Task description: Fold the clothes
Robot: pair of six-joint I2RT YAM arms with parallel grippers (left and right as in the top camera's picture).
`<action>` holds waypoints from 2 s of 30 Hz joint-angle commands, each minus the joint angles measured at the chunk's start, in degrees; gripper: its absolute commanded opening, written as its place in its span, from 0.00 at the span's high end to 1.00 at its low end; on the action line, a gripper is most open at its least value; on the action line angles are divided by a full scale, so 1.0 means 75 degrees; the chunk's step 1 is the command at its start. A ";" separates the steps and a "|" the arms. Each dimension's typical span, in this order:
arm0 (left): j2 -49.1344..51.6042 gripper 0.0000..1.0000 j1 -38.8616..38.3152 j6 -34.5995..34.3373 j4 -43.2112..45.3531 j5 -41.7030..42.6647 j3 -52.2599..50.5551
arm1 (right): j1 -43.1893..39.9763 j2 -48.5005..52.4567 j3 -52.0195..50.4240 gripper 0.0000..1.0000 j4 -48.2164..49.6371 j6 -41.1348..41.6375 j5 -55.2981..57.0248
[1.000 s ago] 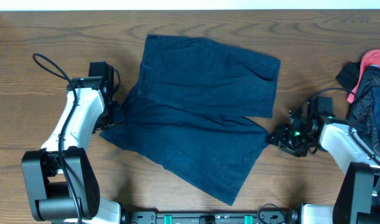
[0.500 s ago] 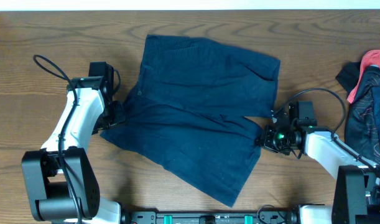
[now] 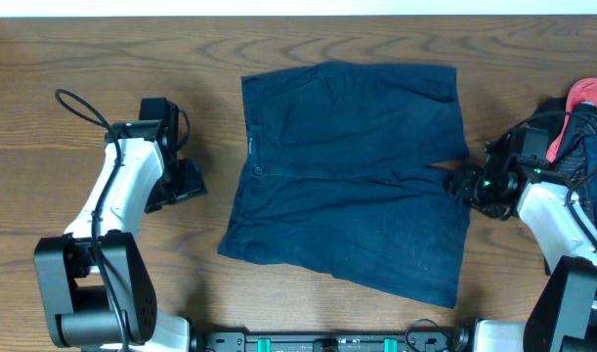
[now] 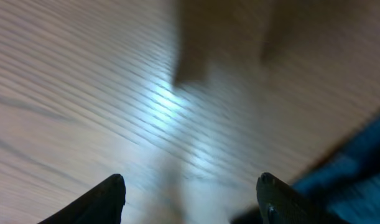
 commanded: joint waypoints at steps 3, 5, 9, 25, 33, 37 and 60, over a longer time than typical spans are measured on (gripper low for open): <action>-0.0006 0.41 0.0032 0.0472 -0.0600 0.1282 -0.0006 | -0.0035 0.0023 0.0236 0.39 -0.0921 -0.0221 -0.0012; -0.0064 0.48 0.0035 0.0764 -0.0839 0.1556 -0.0009 | -0.0035 -0.0044 0.0236 0.40 -0.1195 -0.0329 -0.0012; -0.0580 0.51 0.0035 0.1096 -0.1105 0.2011 -0.0050 | -0.0035 -0.0498 0.0236 0.40 -0.1676 -0.0344 -0.0012; -0.2276 0.32 -0.0017 -0.0026 0.1154 0.3608 -0.3503 | -0.0017 -0.2250 0.0184 0.33 -0.3698 0.0000 -0.0189; -0.2224 0.41 -0.0017 -0.0985 0.2212 0.3515 -0.4313 | -0.0012 -0.2250 -0.0169 0.34 -0.3783 0.0000 -0.0329; -0.2221 0.64 -0.0017 -0.1204 0.2655 0.3115 -0.4514 | -0.0012 -0.2250 -0.0402 0.34 -0.3774 0.0000 -0.0332; -0.2224 0.94 -0.0017 -0.1518 0.3206 0.3209 -0.4284 | -0.0015 -0.2250 -0.1282 0.38 -0.3602 0.0921 -0.0595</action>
